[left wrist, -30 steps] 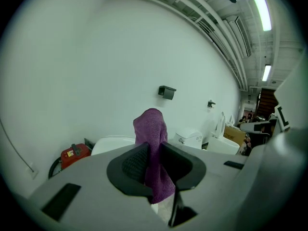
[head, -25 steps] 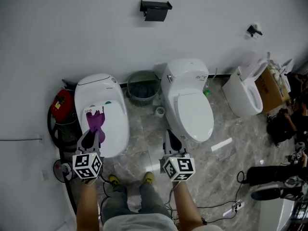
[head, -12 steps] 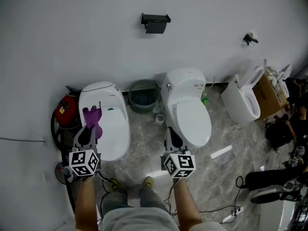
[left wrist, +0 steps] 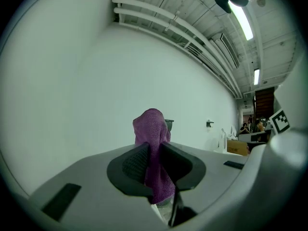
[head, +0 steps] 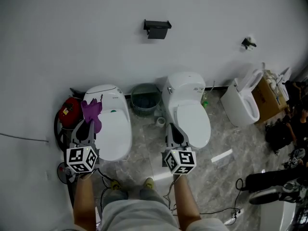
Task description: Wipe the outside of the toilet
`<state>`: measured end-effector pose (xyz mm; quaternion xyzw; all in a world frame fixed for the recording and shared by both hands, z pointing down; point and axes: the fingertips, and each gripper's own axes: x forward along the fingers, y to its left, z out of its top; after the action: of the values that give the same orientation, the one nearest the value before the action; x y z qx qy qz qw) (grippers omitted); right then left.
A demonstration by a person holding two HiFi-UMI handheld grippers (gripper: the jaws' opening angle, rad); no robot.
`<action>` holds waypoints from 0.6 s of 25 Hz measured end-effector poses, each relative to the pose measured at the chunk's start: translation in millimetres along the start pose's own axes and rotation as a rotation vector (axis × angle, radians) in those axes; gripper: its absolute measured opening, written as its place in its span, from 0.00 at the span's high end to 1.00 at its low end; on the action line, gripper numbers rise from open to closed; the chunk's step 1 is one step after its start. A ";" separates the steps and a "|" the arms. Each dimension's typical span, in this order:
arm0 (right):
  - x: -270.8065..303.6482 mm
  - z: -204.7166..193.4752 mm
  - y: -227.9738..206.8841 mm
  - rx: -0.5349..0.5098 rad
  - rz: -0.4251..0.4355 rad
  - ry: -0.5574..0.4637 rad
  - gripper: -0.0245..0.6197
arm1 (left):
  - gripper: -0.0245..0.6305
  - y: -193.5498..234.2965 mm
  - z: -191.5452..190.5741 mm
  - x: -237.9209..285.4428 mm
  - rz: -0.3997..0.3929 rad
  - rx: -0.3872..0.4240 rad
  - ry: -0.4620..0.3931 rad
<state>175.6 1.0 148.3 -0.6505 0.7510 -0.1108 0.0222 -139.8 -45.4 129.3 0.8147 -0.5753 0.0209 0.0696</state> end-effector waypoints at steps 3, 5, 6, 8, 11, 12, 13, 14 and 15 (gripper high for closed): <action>-1.7 9.0 4.1 -0.009 0.005 -0.013 0.95 | 0.82 3.5 7.9 -6.8 0.010 0.008 -0.012; -2.1 15.2 7.7 -0.017 0.009 -0.021 0.95 | 0.82 5.5 12.9 -10.9 0.012 0.009 -0.022; -2.4 18.4 9.5 -0.020 0.011 -0.024 0.95 | 0.82 6.0 15.8 -12.9 0.012 0.012 -0.026; -3.1 24.9 11.4 -0.025 0.014 -0.031 0.95 | 0.82 5.4 21.7 -15.6 0.013 0.019 -0.033; -2.5 32.8 11.6 -0.030 0.012 -0.039 0.95 | 0.82 3.8 29.1 -16.1 0.011 0.020 -0.041; -2.6 34.2 12.1 -0.031 0.011 -0.040 0.95 | 0.82 4.1 30.9 -16.7 0.012 0.022 -0.041; -3.1 35.2 12.9 -0.031 0.010 -0.041 0.95 | 0.82 4.7 32.7 -17.7 0.012 0.023 -0.043; -3.9 35.9 13.7 -0.030 0.009 -0.042 0.95 | 0.82 5.2 34.3 -18.9 0.011 0.024 -0.045; -4.5 36.7 14.4 -0.030 0.008 -0.044 0.95 | 0.82 5.6 35.9 -19.8 0.010 0.025 -0.048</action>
<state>168.8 2.3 109.3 -0.6502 0.7544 -0.0851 0.0292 -153.5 -33.7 92.0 0.8127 -0.5808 0.0089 0.0453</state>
